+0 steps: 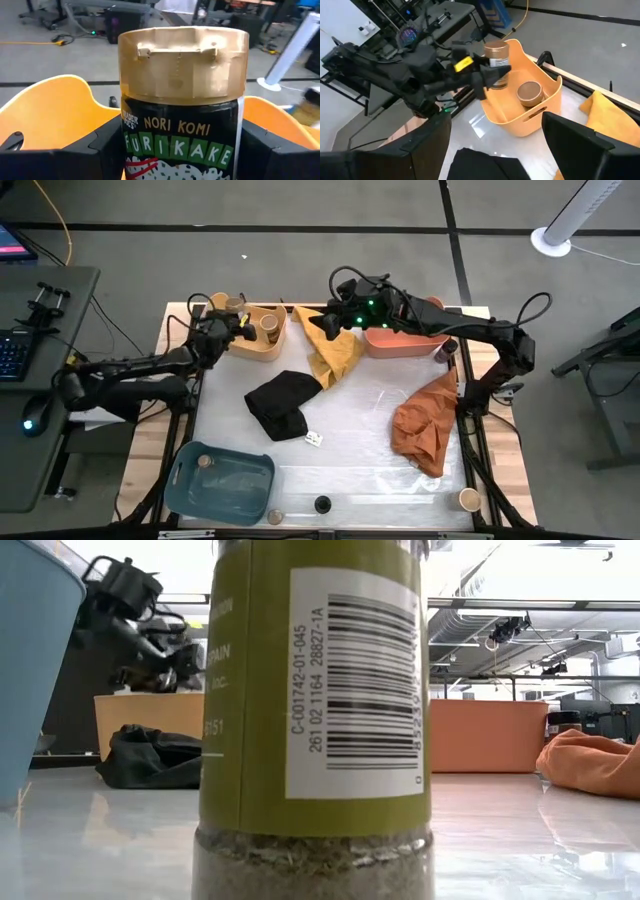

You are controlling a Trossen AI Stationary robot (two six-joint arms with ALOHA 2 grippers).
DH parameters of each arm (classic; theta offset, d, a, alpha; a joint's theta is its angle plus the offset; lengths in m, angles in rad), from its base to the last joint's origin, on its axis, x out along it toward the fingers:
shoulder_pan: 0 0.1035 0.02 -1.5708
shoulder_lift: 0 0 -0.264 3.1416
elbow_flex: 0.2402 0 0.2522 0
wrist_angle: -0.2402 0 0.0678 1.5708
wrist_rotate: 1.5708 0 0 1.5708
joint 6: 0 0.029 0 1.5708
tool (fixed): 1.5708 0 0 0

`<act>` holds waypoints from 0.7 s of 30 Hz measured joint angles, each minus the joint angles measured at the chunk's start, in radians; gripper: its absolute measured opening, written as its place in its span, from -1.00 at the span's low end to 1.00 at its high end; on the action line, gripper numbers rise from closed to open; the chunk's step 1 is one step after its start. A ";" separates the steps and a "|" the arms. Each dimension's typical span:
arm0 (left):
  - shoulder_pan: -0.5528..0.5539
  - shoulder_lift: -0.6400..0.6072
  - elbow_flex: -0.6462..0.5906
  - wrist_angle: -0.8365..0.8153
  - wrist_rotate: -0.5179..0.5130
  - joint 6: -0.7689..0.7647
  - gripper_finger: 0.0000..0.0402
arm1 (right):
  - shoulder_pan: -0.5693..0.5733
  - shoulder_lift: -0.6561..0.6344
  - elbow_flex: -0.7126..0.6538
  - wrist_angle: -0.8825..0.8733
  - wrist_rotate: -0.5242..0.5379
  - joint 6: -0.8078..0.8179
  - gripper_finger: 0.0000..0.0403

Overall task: Sort spices by type
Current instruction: Put the top gold seasoning bottle into the yellow bin

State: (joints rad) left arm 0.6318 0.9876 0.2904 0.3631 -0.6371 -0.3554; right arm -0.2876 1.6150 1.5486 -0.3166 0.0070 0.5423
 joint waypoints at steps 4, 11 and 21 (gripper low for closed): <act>0.033 0.125 0.000 0.122 -0.001 -0.035 0.25 | 0.004 0.000 0.000 0.006 0.000 0.001 0.52; 0.055 0.302 0.000 0.303 0.001 -0.053 0.27 | 0.017 0.000 0.000 0.006 -0.004 0.004 0.52; 0.057 0.465 0.004 0.350 0.006 -0.056 0.27 | 0.020 0.000 0.000 0.005 -0.005 0.008 0.52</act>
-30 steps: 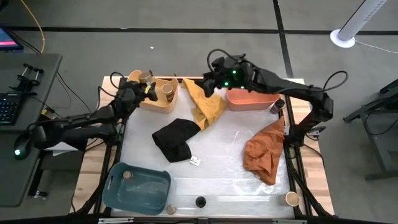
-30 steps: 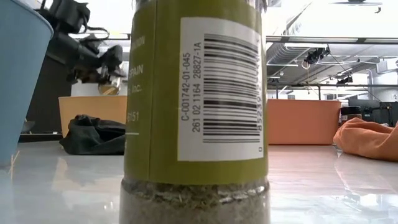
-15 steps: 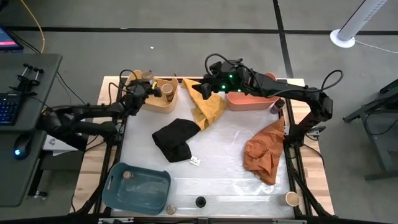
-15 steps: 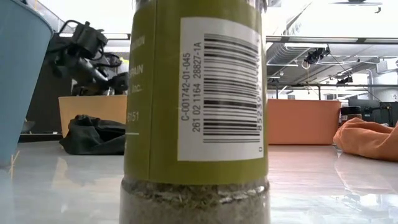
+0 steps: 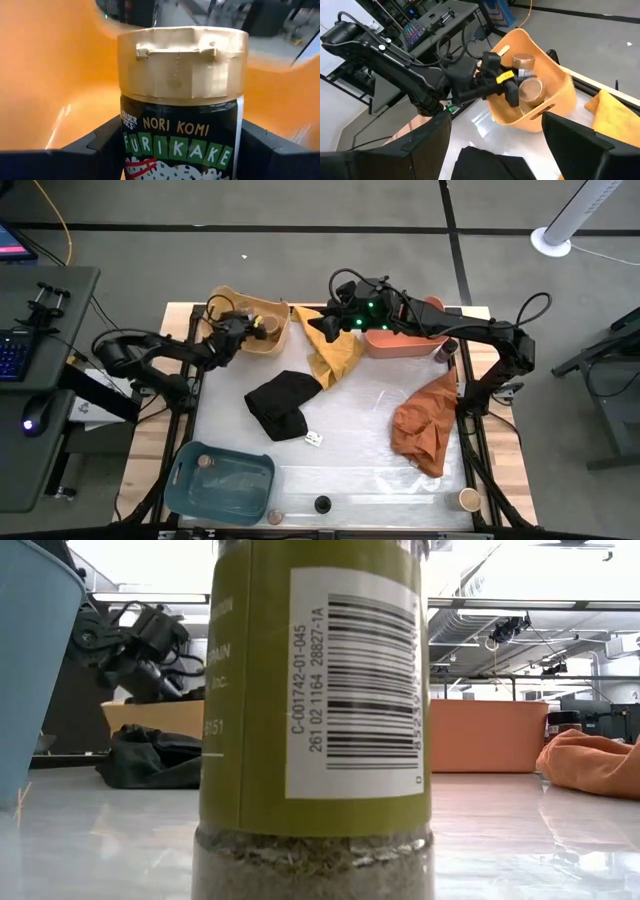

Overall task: Sort spices by type
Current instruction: Put the top gold seasoning bottle into the yellow bin

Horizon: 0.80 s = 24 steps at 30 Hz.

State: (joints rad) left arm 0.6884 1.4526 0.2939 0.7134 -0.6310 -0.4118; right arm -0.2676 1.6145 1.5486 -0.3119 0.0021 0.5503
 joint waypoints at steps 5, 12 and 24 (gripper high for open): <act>0.000 0.012 -0.002 0.010 -0.006 0.002 0.27 | 0.000 0.000 0.000 -0.001 -0.008 0.000 0.52; 0.000 -0.013 -0.002 0.035 -0.007 0.082 0.28 | 0.000 0.000 0.000 -0.001 -0.011 0.000 0.52; 0.000 -0.035 -0.002 0.092 -0.003 0.121 0.43 | 0.000 -0.001 0.000 -0.002 -0.010 0.000 0.52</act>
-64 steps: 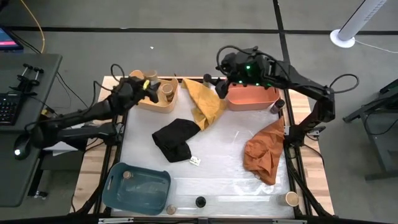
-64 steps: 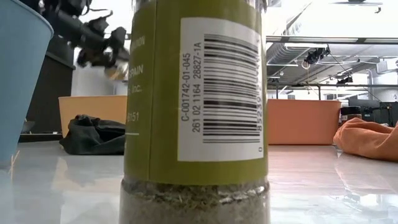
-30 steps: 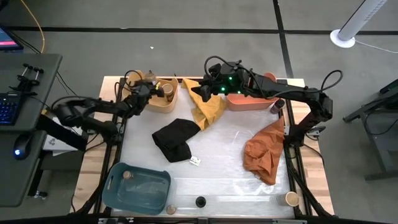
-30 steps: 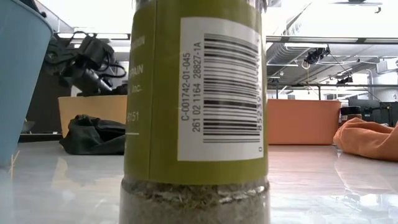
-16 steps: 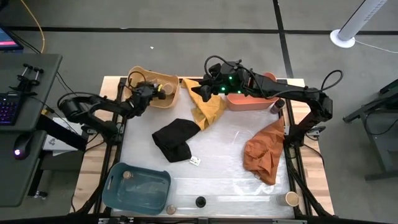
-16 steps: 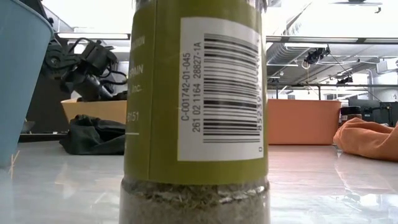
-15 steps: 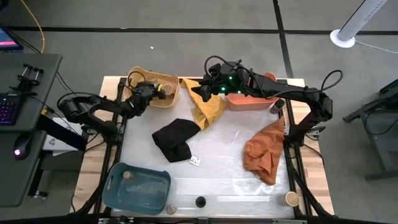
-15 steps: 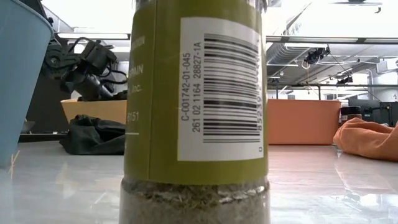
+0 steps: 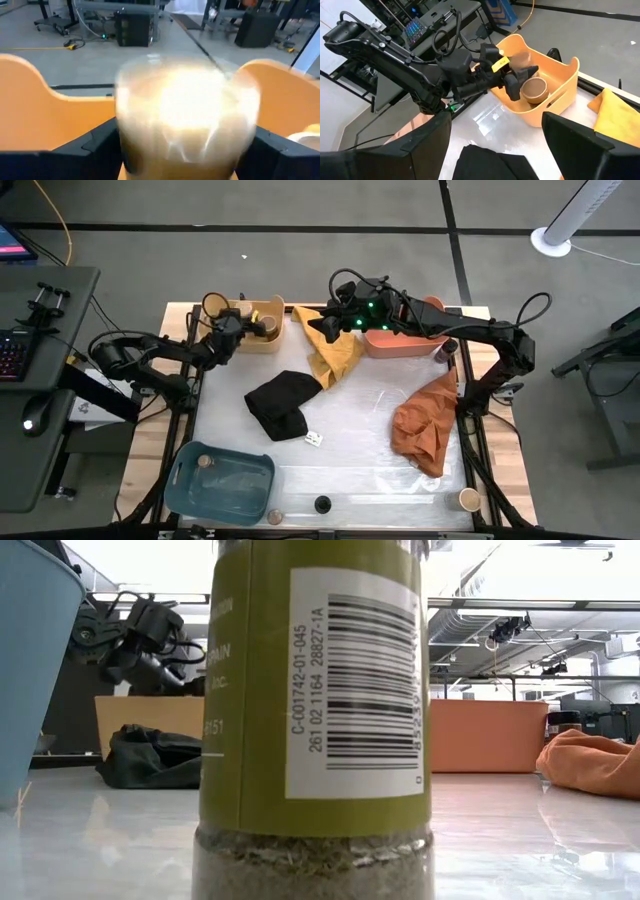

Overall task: Sort spices by type
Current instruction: Put the top gold seasoning bottle into the yellow bin, then put the bottom black seasoning bottle into the orange bin

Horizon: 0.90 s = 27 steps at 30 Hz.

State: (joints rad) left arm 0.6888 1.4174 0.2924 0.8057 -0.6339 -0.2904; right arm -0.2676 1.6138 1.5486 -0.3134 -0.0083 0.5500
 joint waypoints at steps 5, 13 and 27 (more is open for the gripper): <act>-0.002 -0.017 0.015 0.037 0.009 0.054 0.43 | 0.000 0.000 0.000 0.003 -0.006 0.000 0.52; -0.002 -0.070 0.062 0.039 0.016 0.210 0.43 | 0.000 0.000 0.000 0.004 -0.011 -0.002 0.52; -0.156 -0.415 0.169 -0.036 0.250 0.197 0.44 | -0.051 -0.121 0.001 -0.048 0.004 -0.121 0.52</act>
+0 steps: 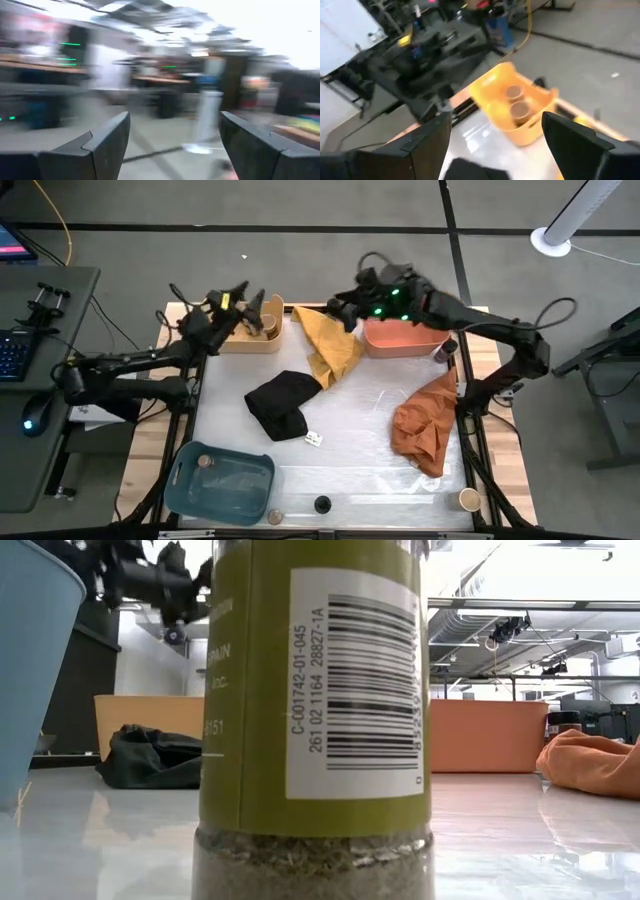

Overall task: Sort spices by type
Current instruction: Put the bottom black seasoning bottle into the orange bin

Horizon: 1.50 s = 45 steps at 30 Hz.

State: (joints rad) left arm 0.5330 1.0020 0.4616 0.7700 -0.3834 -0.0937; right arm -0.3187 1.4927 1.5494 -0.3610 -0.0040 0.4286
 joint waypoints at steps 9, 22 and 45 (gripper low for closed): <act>-0.299 0.038 0.167 -0.191 0.391 -0.082 0.44 | -0.037 -0.119 0.000 -0.174 0.030 -0.088 0.52; -0.474 0.490 0.986 -1.378 0.477 -0.078 0.44 | -0.041 -0.152 0.000 -0.370 0.007 -0.224 0.52; -1.034 0.509 1.004 -1.512 0.009 -0.184 0.44 | 0.467 -0.150 0.000 -0.603 0.256 0.160 0.52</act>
State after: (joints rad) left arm -0.5013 1.5110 1.4659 -0.7417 -0.3746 -0.2775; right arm 0.1486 1.3423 1.5490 -0.9640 0.2516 0.5881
